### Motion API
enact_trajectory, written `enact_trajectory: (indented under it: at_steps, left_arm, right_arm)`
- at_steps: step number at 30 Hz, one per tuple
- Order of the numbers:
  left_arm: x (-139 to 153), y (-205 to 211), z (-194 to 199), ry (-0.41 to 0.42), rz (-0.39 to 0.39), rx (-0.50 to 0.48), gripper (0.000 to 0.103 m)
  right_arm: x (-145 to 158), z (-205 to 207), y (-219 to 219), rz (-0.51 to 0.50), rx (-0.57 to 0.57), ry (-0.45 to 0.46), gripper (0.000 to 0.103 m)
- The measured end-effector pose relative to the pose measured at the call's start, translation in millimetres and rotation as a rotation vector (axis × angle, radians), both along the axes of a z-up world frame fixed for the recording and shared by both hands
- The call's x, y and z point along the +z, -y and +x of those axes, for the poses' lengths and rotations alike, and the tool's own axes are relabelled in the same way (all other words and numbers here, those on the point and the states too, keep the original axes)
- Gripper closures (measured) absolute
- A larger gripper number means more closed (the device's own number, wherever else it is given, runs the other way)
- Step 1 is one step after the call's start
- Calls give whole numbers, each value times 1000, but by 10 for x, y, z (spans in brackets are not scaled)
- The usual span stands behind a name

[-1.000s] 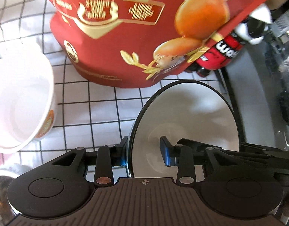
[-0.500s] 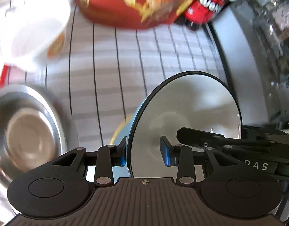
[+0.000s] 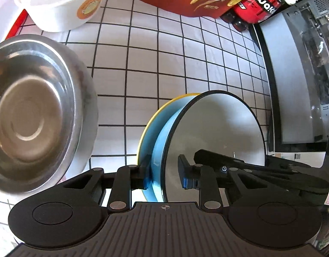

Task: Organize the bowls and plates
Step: 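Lower the blue bowl into the gold-rimmed cream bowl with both tools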

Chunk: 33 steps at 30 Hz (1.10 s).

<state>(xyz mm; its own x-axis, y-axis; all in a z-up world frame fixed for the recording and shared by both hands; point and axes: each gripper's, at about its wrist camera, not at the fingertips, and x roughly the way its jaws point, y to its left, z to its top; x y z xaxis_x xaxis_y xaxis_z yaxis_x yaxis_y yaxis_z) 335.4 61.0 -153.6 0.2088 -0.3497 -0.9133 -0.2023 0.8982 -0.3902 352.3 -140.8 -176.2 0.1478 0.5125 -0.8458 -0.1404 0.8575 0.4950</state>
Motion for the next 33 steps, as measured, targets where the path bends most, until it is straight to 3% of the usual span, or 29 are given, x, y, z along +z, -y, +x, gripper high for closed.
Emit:
enact_trajectory:
  at_steps: [8,20,33]
  left_arm:
    - [-24,-71,-2,-31,-12,9,89]
    - [-7,-48,-29,-19,-24,-19,84]
    - [110,52,-31,28,57,-61,81]
  right_arm:
    - [9,30,13,5,5,-10,47]
    - [112,37,48,-23,0,33,47]
    - [148,-52,174,-10,21,59,53]
